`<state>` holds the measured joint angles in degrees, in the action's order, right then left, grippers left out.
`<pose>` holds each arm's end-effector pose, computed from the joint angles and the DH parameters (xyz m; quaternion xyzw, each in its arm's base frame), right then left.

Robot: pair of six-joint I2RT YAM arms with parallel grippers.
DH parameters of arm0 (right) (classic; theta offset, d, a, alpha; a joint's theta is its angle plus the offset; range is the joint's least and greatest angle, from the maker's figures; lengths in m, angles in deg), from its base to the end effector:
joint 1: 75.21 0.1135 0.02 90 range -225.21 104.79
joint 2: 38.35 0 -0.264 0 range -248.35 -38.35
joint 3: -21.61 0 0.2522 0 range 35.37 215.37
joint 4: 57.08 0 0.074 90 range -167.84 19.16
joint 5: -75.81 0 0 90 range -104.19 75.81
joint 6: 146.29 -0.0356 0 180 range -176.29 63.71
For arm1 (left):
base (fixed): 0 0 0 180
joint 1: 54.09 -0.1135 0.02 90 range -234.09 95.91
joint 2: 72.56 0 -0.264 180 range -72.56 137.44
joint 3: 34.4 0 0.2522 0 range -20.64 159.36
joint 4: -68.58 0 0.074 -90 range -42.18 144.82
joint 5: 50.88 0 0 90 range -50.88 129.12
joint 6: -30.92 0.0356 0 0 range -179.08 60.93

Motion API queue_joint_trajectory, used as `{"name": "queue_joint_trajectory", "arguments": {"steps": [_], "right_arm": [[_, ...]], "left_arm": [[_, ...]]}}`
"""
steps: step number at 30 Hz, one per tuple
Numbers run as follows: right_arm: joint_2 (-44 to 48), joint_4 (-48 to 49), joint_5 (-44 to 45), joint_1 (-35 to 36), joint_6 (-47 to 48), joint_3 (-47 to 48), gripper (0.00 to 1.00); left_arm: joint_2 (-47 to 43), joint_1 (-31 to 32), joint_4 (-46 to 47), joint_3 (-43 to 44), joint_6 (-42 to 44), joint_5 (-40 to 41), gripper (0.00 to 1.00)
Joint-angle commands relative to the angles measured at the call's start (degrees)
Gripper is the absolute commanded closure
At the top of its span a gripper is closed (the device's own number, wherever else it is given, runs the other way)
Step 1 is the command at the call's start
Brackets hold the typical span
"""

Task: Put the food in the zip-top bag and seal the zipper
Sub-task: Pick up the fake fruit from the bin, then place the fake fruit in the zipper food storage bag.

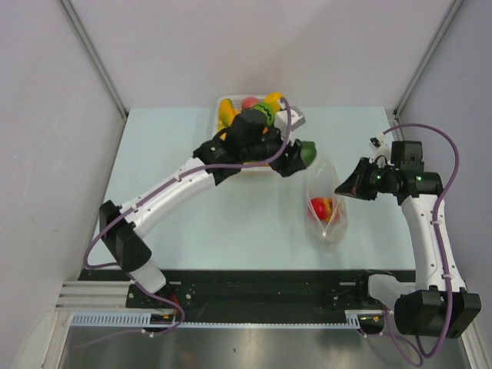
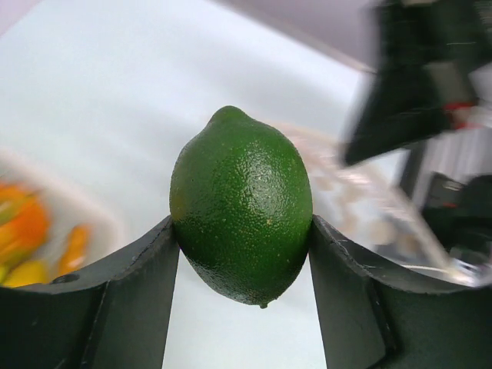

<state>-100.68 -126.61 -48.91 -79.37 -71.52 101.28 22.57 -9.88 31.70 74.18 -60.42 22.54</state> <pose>0.2024 0.0056 0.3409 0.0568 0.9063 0.3108 0.2806 0.2711 -0.2779 0.3921 0.3760 0.7411 -0.3214 0.4541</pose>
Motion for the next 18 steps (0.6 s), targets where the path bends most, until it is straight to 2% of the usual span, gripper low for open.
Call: {"name": "queue_joint_trajectory", "arguments": {"steps": [1, 7, 9, 11, 13, 15, 18], "right_arm": [[0.27, 1.19, 0.27, -0.41, -0.86, 1.06, 1.0], [0.36, 0.84, -0.08, -0.67, -0.69, 1.68, 1.0], [0.45, 0.75, 0.18, -0.84, -0.42, 1.77, 1.0], [0.54, 0.75, 0.53, -0.93, 0.02, 1.42, 1.0], [0.54, 0.75, 0.44, -1.2, 0.37, 1.33, 1.0], [0.54, 0.75, 0.35, -1.28, 0.46, 1.15, 1.0], [0.19, 0.75, 0.27, -1.46, 0.55, 1.24, 1.0]], "left_arm": [[1.18, 6.4, 0.79, 0.63, -4.8, -3.37, 0.42], [6.63, 10.89, 0.44, 1.76, -6.39, -4.26, 0.42], [7.52, 11.34, 0.09, 1.59, -6.65, -4.16, 0.35], [8.14, 11.78, -0.61, 1.41, -6.74, -2.94, 0.23], [7.97, 11.61, -1.05, 1.76, -6.65, -1.45, 0.15], [7.0, 11.26, -0.79, 2.29, -6.48, -1.09, 0.01], [5.34, 9.15, 0.34, 4.92, -6.91, -1.09, 0.0]]}}
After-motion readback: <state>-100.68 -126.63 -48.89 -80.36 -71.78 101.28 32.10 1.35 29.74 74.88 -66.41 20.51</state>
